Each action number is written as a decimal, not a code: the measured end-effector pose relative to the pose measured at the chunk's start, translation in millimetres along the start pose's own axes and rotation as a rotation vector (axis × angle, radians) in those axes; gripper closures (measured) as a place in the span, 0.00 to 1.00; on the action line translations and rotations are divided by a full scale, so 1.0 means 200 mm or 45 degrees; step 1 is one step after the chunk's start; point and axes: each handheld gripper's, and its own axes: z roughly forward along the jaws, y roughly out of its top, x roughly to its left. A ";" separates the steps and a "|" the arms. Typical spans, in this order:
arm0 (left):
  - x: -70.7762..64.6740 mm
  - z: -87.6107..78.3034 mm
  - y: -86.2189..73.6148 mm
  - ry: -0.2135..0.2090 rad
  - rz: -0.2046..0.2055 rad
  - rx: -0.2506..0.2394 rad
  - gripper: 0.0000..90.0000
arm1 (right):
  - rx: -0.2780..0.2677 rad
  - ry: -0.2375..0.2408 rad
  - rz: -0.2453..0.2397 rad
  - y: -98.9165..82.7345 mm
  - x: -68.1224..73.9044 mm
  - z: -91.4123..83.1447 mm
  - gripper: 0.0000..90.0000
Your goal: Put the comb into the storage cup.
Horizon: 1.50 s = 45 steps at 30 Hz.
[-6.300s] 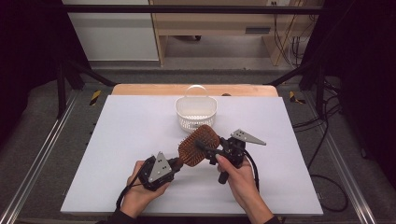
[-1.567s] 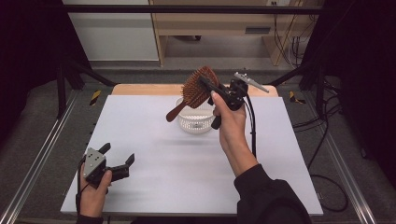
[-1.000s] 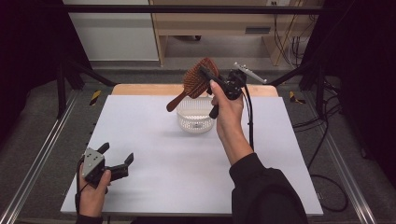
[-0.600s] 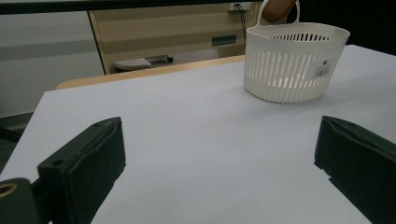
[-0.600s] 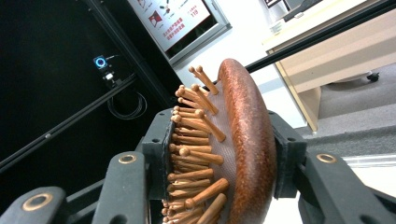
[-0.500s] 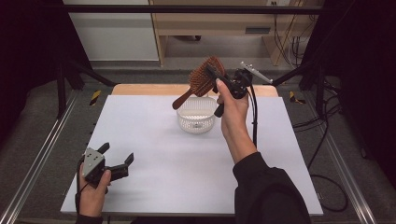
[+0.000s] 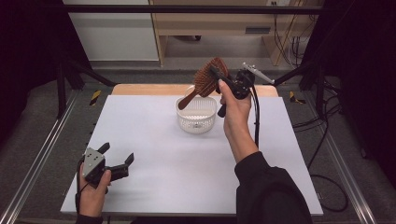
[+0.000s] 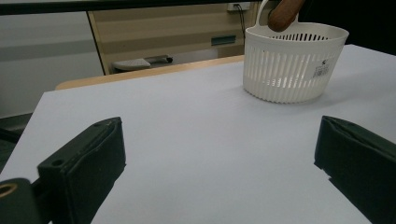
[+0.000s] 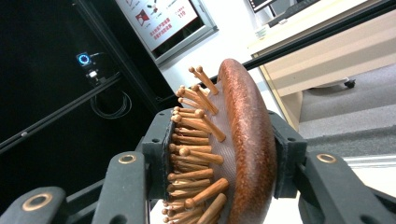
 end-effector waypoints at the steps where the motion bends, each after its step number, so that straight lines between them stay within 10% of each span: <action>1: 0.00 0.00 0.00 0.000 -0.001 0.000 0.02 | 0.002 -0.002 0.004 0.00 -0.01 0.00 0.58; 24: 0.00 0.00 0.00 -0.003 0.003 0.003 0.02 | 0.018 -0.097 0.053 -0.12 -0.19 0.04 0.58; 45: 0.00 0.00 0.00 -0.005 0.000 0.001 0.02 | 0.039 -0.107 0.042 -0.18 -0.19 0.10 0.57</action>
